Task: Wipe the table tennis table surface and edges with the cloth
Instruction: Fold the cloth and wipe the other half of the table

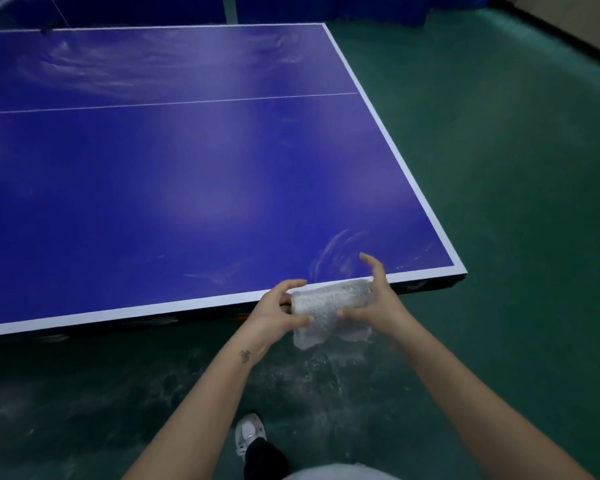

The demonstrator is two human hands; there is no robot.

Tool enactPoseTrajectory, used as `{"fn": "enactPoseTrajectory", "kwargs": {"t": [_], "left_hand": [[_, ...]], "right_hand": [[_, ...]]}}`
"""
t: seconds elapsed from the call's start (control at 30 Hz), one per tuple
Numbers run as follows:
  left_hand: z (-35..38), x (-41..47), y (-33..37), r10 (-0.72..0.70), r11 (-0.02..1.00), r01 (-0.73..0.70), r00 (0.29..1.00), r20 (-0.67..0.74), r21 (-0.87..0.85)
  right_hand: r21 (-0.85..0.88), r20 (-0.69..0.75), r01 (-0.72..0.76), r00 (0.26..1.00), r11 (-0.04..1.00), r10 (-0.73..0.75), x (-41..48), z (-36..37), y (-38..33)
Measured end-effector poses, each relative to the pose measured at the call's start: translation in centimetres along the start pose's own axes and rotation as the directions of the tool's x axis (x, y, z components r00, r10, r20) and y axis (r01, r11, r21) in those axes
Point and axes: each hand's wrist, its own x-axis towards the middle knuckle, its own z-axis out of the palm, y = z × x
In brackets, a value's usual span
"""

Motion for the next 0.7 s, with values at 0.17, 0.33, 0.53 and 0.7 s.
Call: {"fn": "enactPoseTrajectory", "kwargs": {"t": [0.17, 0.33, 0.53, 0.7], "left_hand": [[-2.1, 1.7, 0.4, 0.234, 0.884, -0.153, 0.963, -0.135, 0.441], [-5.3, 3.1, 1.0, 0.395, 0.779, -0.227, 0.902, -0.176, 0.585], [-7.0, 4.7, 2.3, 0.168, 0.976, -0.163, 0.986, -0.021, 0.146], [-4.6, 6.6, 2.7, -0.019, 0.993, 0.029, 0.996, 0.087, -0.117]], "right_hand": [[-0.397, -0.074, 0.100, 0.987, 0.912, -0.141, 2.1, 2.6, -1.5], [-0.582, -0.139, 0.131, 0.957, 0.802, -0.256, 4.3, 3.5, -3.7], [-0.046, -0.203, 0.065, 0.976, 0.997, -0.073, 6.2, 3.2, -4.9], [-0.164, -0.300, -0.007, 0.953, 0.986, -0.043, 8.7, 2.5, -3.0]]}}
